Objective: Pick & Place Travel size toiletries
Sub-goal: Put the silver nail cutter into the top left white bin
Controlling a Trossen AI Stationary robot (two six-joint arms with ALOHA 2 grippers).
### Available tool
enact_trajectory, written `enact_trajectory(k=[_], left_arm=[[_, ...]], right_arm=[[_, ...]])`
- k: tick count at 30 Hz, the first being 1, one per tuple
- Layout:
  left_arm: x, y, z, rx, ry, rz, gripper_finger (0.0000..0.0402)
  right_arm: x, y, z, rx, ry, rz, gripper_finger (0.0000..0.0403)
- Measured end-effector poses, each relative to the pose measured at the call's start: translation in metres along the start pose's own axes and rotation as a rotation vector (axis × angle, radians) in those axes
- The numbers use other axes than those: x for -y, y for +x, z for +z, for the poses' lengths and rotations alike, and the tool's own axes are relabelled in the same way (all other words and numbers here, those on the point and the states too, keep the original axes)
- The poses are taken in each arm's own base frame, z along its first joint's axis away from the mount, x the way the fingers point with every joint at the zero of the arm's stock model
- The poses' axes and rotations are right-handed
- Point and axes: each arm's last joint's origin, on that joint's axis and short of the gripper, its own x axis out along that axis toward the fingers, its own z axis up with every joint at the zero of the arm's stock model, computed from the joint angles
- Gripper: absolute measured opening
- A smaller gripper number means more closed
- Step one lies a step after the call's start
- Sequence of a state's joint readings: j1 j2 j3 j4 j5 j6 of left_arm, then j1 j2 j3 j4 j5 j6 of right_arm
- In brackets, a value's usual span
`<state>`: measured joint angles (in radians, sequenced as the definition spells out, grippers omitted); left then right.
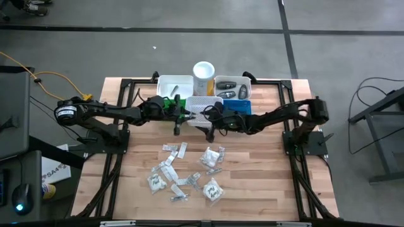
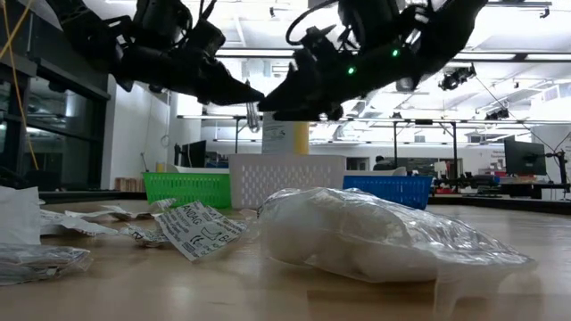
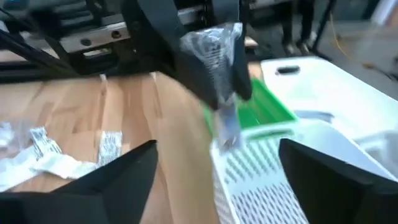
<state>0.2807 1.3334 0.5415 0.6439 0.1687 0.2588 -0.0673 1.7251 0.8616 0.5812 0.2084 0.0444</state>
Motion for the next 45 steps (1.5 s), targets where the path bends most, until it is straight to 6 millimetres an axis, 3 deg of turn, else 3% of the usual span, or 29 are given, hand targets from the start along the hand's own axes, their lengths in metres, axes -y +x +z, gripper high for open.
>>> enact_trajectory(k=[8,14,19,26,33,45], left_arm=[[-0.048,-0.013,-0.019,-0.142,-0.012,0.303,0.0046],[-0.096,-0.030,-0.029,-0.293,-0.077,0.452,0.0046],[-0.118,-0.036,-0.035,-0.407,-0.133,0.481,0.0047],[-0.129,-0.021,-0.052,-0.522,-0.164,0.473,0.0054],[-0.137,-0.011,-0.052,-0.568,-0.198,0.492,0.0061],[-0.143,-0.009,-0.040,-0.632,-0.235,0.475,0.0163]], right_arm=[[0.007,-0.030,0.023,-0.070,0.018,-0.085,0.0358],[0.008,-0.035,0.029,-0.052,0.007,-0.106,0.0350],[0.009,-0.035,0.029,-0.053,0.006,-0.109,0.0349],[0.009,-0.035,0.029,-0.052,0.013,-0.109,0.0349],[0.009,-0.035,0.026,-0.078,0.022,-0.111,0.0349],[-0.001,-0.038,0.020,-0.130,0.013,-0.085,0.0349]])
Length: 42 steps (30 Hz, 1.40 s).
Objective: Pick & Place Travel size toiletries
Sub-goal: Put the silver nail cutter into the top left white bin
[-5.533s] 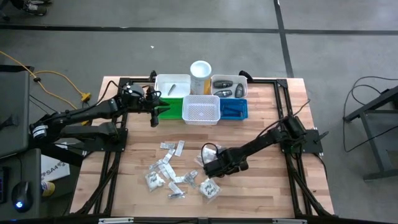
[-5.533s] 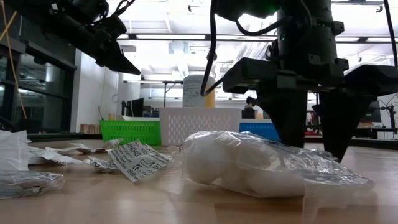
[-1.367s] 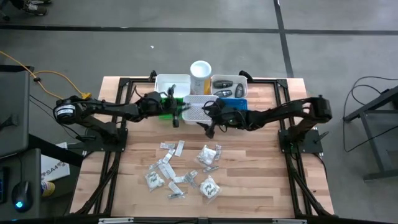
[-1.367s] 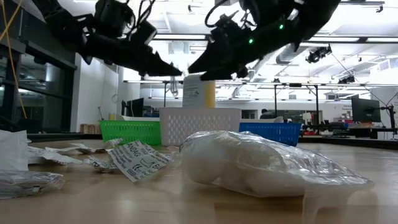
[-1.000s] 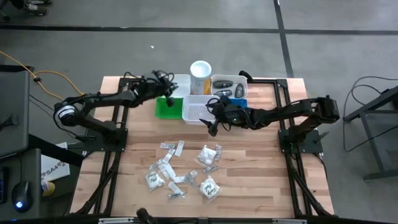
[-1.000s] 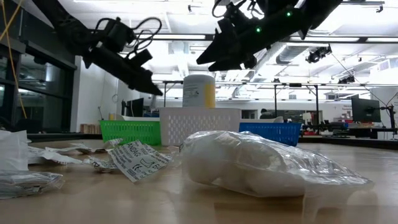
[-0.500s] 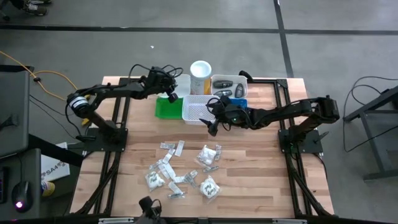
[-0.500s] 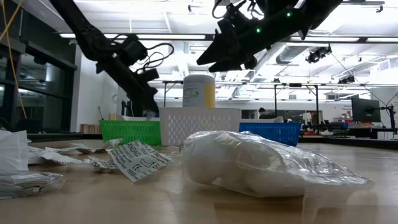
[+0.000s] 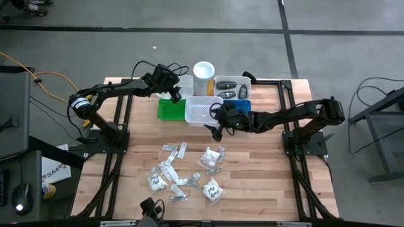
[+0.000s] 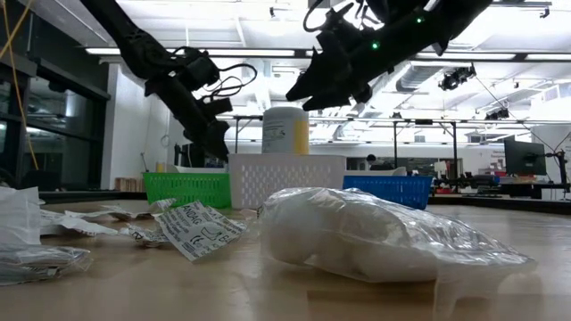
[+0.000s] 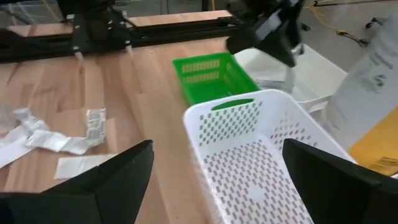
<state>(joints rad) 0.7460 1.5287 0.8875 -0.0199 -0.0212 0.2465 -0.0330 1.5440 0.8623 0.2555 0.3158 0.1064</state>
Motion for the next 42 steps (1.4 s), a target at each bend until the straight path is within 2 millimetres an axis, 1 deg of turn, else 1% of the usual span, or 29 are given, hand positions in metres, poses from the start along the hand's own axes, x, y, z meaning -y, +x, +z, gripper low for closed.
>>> enact_trajectory(k=[4,8,11,14,16,20,25,27,31,34,39,42], left_arm=[[-0.002,-0.007,0.004,0.012,-0.015,0.025,0.0167],[-0.002,-0.010,0.003,-0.001,-0.015,0.024,0.0168],[-0.001,-0.010,0.000,-0.033,-0.012,0.017,0.0168],[-0.001,-0.010,-0.001,-0.046,-0.011,0.013,0.0168],[-0.001,-0.012,-0.001,-0.049,-0.010,0.013,0.0168],[-0.001,-0.024,0.003,-0.031,-0.016,-0.002,0.0168],[-0.001,-0.041,0.006,-0.018,-0.040,-0.020,0.0168],[0.002,-0.046,0.008,-0.015,-0.036,-0.039,0.0168],[0.016,-0.053,0.013,0.014,-0.012,-0.086,0.0168],[0.029,-0.055,0.015,0.019,0.009,-0.121,0.0168],[0.045,-0.057,0.015,0.006,0.033,-0.165,0.0168],[0.052,-0.058,0.016,0.008,0.045,-0.185,0.0168]], right_arm=[[-0.007,-0.002,-0.004,-0.031,-0.016,0.018,0.0349],[-0.015,-0.005,-0.009,-0.070,-0.015,0.038,0.0349],[-0.024,-0.010,-0.017,-0.143,-0.031,0.064,0.0349],[-0.032,-0.019,-0.024,-0.222,-0.061,0.097,0.0349],[-0.040,-0.024,-0.028,-0.259,-0.076,0.160,0.0349],[-0.051,-0.031,-0.038,-0.354,-0.098,0.289,0.0349],[-0.067,-0.032,-0.056,-0.458,-0.095,0.354,0.0349],[-0.077,-0.032,-0.062,-0.464,-0.117,0.376,0.0349],[-0.096,-0.032,-0.080,-0.503,-0.168,0.417,0.0349],[-0.108,-0.033,-0.086,-0.485,-0.188,0.449,0.0348],[-0.121,-0.031,-0.093,-0.437,-0.198,0.447,0.0348],[-0.126,-0.026,-0.103,-0.443,-0.207,0.438,0.0344]])
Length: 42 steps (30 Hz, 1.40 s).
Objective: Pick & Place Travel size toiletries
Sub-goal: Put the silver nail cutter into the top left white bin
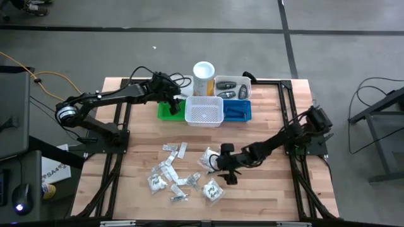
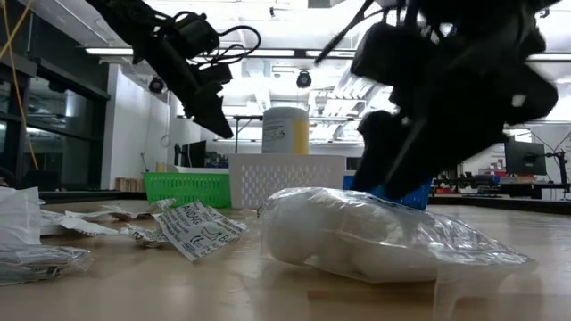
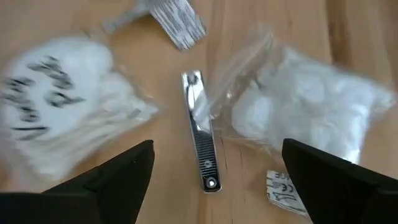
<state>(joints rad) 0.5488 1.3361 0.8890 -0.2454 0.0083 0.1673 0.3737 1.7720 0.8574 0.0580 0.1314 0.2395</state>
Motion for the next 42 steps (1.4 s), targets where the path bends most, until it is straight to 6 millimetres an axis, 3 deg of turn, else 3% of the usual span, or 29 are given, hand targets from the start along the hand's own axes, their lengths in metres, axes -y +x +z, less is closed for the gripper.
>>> enact_trajectory(k=[7,21,31,42], left_arm=[[0.001,-0.003,0.002,0.013,0.012,0.001,0.0168],[0.002,-0.003,-0.005,-0.049,0.018,-0.011,0.0168],[0.004,-0.003,-0.007,-0.071,0.021,-0.048,0.0168],[0.005,-0.003,-0.007,-0.061,0.018,-0.104,0.0168]], right_arm=[[-0.008,0.023,-0.010,0.025,-0.004,0.011,0.0294],[-0.012,0.023,-0.015,-0.016,0.020,-0.013,0.0130],[-0.024,0.021,-0.016,-0.032,0.028,0.027,0.0040],[-0.026,-0.011,0.006,0.011,0.141,0.108,0.0045]])
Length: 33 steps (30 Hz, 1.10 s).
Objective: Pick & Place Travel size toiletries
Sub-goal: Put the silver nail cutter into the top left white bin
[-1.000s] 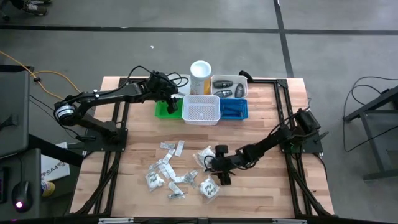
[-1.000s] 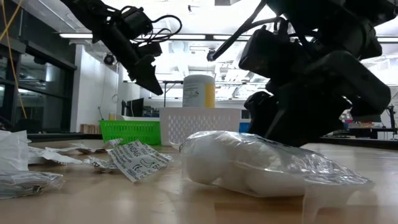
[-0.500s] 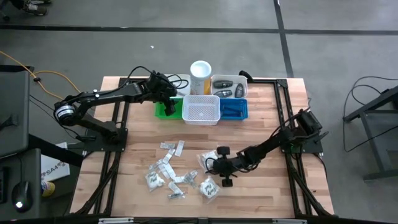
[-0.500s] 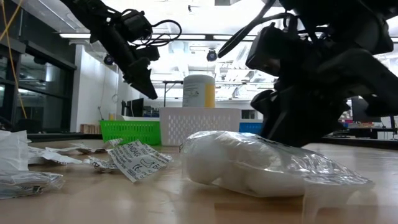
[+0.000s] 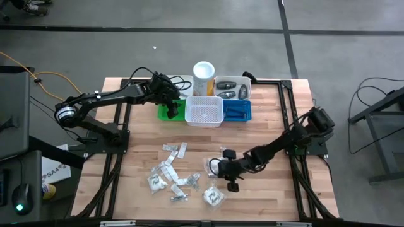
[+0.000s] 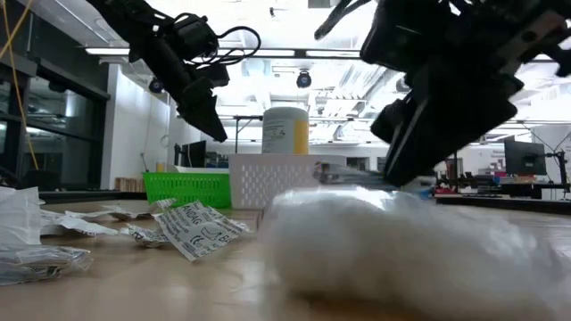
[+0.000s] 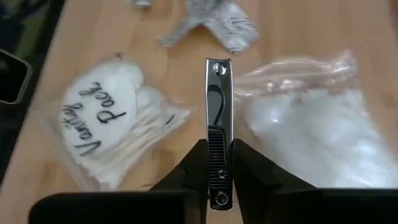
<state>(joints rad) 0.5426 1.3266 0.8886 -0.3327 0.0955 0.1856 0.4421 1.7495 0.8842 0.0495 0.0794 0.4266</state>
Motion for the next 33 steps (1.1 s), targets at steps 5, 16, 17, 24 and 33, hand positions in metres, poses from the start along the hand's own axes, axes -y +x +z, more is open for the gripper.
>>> enact_trajectory(k=[5,16,17,24,33], left_arm=[[0.000,0.000,0.000,0.001,-0.007,-0.003,0.0168],[0.003,0.000,0.004,0.058,0.008,-0.131,0.0168],[0.004,0.000,0.004,0.065,0.015,-0.140,0.0168],[0.006,0.004,0.004,0.154,0.038,-0.182,0.0168],[0.019,0.023,-0.036,0.484,0.109,-0.296,0.0168]], right_arm=[[0.003,-0.008,0.008,0.047,0.006,-0.026,0.0040],[0.022,-0.009,0.017,0.161,0.042,-0.283,0.0040],[0.025,-0.009,0.018,0.168,0.043,-0.303,0.0040],[0.049,-0.010,0.032,0.226,0.010,-0.374,0.0040],[0.096,-0.019,0.061,0.363,-0.070,-0.479,0.0040]])
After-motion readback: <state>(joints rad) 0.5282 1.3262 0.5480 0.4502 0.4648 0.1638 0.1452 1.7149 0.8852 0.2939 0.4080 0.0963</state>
